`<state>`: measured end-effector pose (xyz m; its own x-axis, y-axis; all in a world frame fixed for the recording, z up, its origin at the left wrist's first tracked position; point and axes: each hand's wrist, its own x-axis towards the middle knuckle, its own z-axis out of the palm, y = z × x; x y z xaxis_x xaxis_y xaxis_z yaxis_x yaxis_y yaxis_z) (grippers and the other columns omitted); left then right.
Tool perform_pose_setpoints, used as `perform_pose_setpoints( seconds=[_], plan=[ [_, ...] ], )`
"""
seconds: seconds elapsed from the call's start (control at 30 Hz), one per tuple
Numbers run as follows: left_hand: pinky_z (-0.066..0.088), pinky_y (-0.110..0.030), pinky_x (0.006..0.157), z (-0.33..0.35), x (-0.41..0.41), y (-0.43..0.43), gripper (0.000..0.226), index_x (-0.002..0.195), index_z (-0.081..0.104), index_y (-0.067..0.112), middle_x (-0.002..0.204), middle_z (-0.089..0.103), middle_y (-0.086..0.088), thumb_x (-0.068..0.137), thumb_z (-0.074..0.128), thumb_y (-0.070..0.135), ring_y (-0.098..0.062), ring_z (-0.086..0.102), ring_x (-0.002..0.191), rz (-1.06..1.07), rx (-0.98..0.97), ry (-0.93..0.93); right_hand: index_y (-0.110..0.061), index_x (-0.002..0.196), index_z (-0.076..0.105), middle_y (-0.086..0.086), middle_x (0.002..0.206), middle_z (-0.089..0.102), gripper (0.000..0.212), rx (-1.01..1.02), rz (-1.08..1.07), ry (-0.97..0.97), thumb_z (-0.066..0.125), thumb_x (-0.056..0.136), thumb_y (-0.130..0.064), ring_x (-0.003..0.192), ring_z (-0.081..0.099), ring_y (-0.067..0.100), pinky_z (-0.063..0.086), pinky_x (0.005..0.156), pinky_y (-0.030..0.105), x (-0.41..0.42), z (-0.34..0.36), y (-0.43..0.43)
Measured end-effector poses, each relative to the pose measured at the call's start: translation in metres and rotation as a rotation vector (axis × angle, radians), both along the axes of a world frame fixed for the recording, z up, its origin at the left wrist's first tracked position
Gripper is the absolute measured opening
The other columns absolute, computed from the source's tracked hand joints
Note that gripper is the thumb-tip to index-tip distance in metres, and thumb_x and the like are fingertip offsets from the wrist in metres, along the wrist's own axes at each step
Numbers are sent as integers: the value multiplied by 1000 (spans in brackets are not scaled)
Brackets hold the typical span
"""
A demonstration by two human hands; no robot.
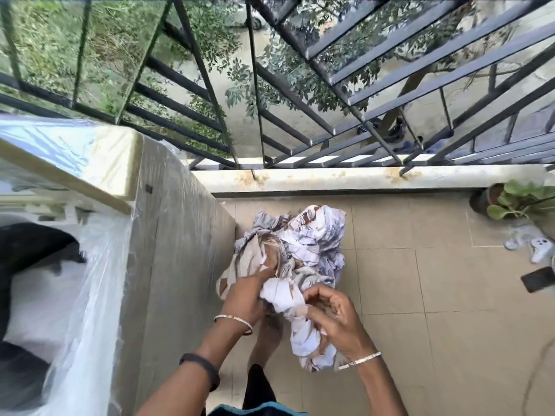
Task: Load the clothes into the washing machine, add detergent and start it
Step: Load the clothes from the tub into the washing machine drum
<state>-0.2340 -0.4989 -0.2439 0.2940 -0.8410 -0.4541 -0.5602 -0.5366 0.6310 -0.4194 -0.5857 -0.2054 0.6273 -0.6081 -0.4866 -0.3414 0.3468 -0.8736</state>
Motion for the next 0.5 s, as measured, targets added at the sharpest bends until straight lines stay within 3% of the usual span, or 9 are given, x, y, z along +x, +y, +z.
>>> perform_pose_setpoints(
  seconds=[0.13,0.23,0.3,0.37,0.5],
  plan=[
    [54,-40,75,61,6,-3,56,119,38,37,102,74,-8,64,46,23,-34,67,98,-57,-121,-19,-14,102,67,10,108,70,32,-25,-113,31,60,74,-3,106,66,27,52,96,37,-11,30,-12],
    [55,-39,75,103,12,-3,57,119,51,35,103,74,-4,65,50,17,-29,68,100,-84,-243,-45,-32,108,65,-3,117,68,41,-118,-110,66,70,70,-19,114,63,17,50,100,41,-16,51,-15],
    [55,-38,76,135,19,-1,56,115,60,30,104,74,1,63,50,11,-24,68,102,-79,-332,-40,-33,112,62,-14,118,66,55,-135,-137,67,82,61,-41,114,62,6,52,96,30,-17,71,-13],
    [55,-37,77,167,24,2,59,115,64,27,105,75,1,62,50,6,-22,69,101,-71,-422,-61,-25,118,58,-15,118,65,83,-154,-182,57,82,49,-64,111,63,1,50,90,17,-17,85,-9],
    [50,-22,85,222,39,14,59,116,68,20,107,75,0,61,56,1,-16,68,100,-53,-605,-141,-30,115,59,1,122,66,73,-141,-301,90,77,55,-65,112,64,22,52,92,35,-19,100,7]
  ],
)
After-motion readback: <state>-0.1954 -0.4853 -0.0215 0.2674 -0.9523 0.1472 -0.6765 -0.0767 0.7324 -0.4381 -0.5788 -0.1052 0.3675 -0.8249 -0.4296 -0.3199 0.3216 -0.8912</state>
